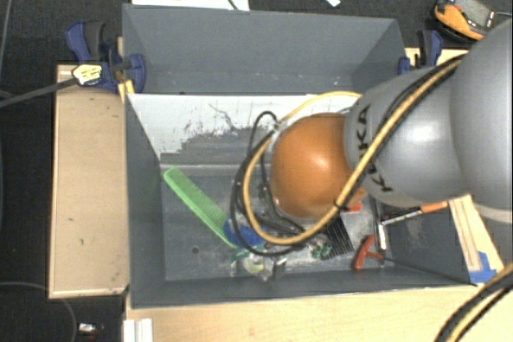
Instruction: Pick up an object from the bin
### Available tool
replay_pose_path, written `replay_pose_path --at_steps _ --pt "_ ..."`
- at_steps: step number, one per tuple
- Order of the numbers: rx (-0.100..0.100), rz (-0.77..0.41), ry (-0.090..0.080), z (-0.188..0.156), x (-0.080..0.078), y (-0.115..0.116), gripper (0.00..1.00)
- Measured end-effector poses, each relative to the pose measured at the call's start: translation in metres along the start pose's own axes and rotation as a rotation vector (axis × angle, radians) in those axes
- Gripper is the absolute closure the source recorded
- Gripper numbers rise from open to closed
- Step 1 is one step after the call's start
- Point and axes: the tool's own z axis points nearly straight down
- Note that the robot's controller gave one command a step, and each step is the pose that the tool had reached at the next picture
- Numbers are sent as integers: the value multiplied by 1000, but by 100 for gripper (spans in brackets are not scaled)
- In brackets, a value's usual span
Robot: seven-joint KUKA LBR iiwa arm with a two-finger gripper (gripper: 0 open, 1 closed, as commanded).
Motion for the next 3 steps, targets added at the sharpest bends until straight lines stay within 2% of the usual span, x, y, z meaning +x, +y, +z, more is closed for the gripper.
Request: replay_pose_path --at_steps 1,2,3 --pt "0 171 -20 29 -29 0 0" --pt "-2 287 -14 33 -28 -3 100" --pt "-2 288 -14 33 -28 -3 100"
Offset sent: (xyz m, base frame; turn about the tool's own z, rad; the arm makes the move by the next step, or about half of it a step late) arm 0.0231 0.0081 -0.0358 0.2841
